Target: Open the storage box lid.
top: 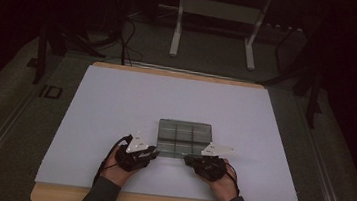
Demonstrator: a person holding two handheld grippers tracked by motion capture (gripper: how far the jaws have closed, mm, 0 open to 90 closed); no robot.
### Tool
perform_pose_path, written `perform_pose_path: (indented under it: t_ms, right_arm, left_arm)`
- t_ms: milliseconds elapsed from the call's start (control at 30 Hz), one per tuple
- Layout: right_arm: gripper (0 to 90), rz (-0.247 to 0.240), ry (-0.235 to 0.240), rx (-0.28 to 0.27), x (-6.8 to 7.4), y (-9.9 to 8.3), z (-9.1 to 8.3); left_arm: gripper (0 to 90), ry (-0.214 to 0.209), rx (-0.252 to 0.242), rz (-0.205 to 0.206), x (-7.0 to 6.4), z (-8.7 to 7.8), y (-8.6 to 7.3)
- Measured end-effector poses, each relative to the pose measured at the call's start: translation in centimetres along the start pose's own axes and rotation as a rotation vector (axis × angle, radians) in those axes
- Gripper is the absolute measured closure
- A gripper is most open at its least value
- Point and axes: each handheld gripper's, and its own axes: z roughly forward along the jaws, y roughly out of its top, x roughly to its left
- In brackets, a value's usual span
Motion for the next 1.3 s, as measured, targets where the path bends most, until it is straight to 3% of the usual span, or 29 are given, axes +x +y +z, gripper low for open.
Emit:
perform_pose_path:
  t_ms: [700, 1167, 1300]
  right_arm:
    - [89.4, 0.008, 0.0, -0.024, 0.1, 0.1, -0.2]
    - [88.8, 0.004, -0.01, -0.058, 0.1, 0.5, -0.8]
    - [88.9, -0.001, -0.019, -0.082, 0.0, 1.0, -1.3]
  left_arm:
    - [77.8, 0.011, -0.009, 0.004, -0.1, -0.1, 0.1]
    - [73.2, 0.012, -0.027, -0.01, 0.3, -0.4, 0.1]
    - [71.8, 0.07, -0.04, -0.016, 0.6, -0.7, 0.3]
